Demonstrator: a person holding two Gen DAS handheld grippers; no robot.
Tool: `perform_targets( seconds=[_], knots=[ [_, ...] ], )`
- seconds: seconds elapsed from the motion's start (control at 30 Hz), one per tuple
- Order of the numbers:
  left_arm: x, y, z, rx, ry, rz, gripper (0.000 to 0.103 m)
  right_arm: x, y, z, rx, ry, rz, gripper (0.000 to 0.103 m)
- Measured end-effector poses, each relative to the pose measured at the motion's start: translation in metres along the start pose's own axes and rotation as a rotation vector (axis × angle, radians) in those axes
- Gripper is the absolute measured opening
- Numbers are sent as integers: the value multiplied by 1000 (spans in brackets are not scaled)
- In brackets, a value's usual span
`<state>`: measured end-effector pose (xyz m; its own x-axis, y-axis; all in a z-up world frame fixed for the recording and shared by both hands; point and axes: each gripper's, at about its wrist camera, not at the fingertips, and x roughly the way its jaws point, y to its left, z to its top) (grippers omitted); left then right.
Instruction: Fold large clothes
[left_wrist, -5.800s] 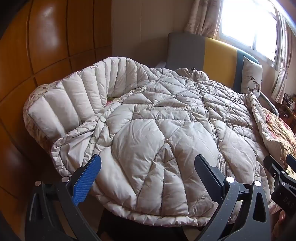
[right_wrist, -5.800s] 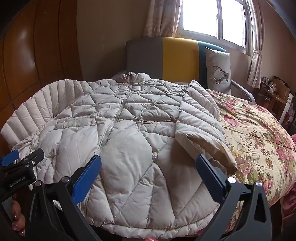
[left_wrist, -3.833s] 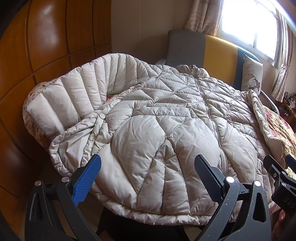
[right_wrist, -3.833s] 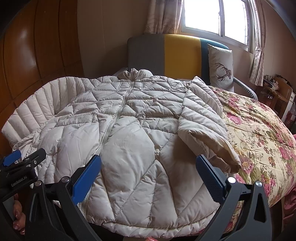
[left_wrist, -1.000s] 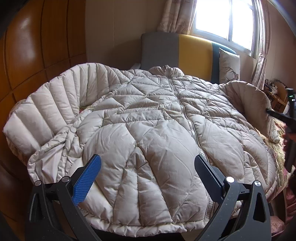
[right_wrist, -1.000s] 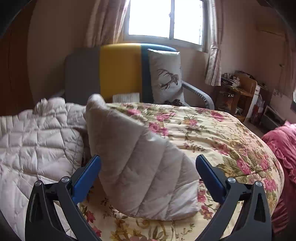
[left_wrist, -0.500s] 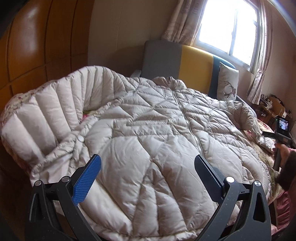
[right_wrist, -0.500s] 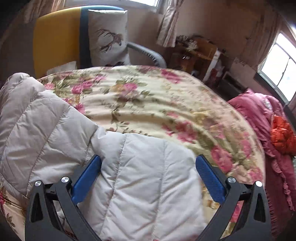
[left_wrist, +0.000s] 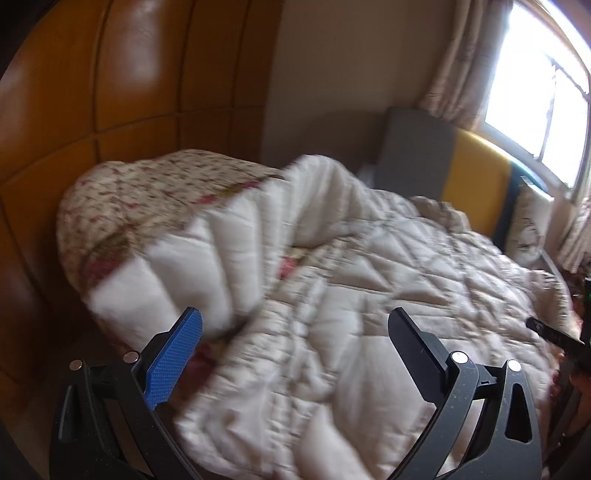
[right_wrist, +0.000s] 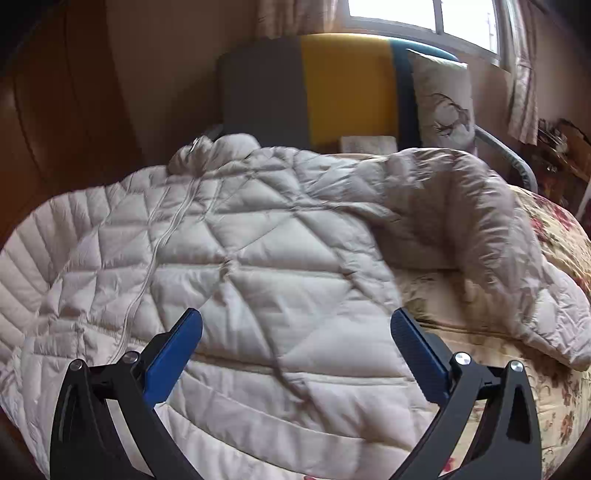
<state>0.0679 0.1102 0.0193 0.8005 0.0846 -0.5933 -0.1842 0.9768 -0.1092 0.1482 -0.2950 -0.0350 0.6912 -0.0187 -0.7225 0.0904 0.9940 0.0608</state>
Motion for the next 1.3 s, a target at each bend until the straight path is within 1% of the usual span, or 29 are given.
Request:
perform_targets(
  seconds=[0.03, 0.07, 0.1, 0.17, 0.2, 0.27, 0.3, 0.33, 0.4, 0.43, 0.47, 0.5, 0.53, 0.57, 0.6, 0.67, 0.77, 0.87, 0.93, 1.0, 1.1, 1.23, 1.3],
  knots=[
    [2, 8, 3, 9, -5, 73, 100, 7, 11, -4, -40, 20, -35, 101],
    [3, 15, 6, 14, -14, 128, 100, 12, 18, -8, -72, 33, -71, 101],
    [1, 24, 8, 15, -34, 185, 100, 16, 21, -11, -89, 38, -83, 101],
    [-5, 40, 9, 12, -85, 268, 100, 21, 17, -16, -79, 51, -68, 101],
    [-8, 47, 7, 15, -111, 285, 100, 21, 12, -19, -66, 54, -53, 101],
    [-10, 55, 4, 42, -139, 311, 100, 24, 5, -20, -40, 66, -22, 101],
    [-6, 60, 2, 54, -135, 327, 100, 24, 3, -22, -30, 69, -11, 101],
    [-2, 64, 1, 59, -120, 304, 100, 25, 2, -23, -26, 73, -6, 101],
    [7, 73, -3, 68, -105, 210, 100, 27, 2, -22, -27, 79, -7, 101],
    [14, 74, -3, 83, -94, 197, 99, 28, 3, -22, -31, 81, -11, 101],
    [20, 74, -3, 93, -74, 172, 81, 28, 3, -22, -34, 82, -15, 101],
    [27, 77, -3, 83, -41, 121, 62, 28, 5, -21, -36, 81, -17, 101],
    [35, 80, -2, 59, -5, 87, 35, 28, 4, -22, -36, 81, -18, 101],
    [40, 86, 1, 19, 24, 62, 23, 28, 4, -21, -36, 82, -17, 101],
    [42, 91, 4, -18, 27, 35, 17, 27, 3, -21, -35, 82, -16, 101],
    [42, 101, 14, -62, 22, 8, 11, 28, 4, -21, -36, 82, -18, 101],
    [42, 116, 40, -78, 10, -1, 9, 27, 4, -21, -37, 81, -20, 101],
    [52, 133, 64, -108, 29, 4, 9, 27, 4, -21, -38, 82, -20, 101],
    [59, 147, 80, -116, 35, 25, 9, 28, 4, -21, -40, 82, -23, 101],
    [70, 159, 94, -101, 41, 66, 9, 29, 4, -21, -42, 81, -26, 101],
    [104, 183, 112, -101, 68, 165, 9, 28, 4, -22, -43, 81, -27, 101],
    [153, 210, 119, -138, 149, 230, 9, 29, 5, -22, -43, 81, -27, 101],
    [174, 215, 117, -153, 184, 274, 20, 29, 5, -22, -43, 81, -28, 101]
  ],
)
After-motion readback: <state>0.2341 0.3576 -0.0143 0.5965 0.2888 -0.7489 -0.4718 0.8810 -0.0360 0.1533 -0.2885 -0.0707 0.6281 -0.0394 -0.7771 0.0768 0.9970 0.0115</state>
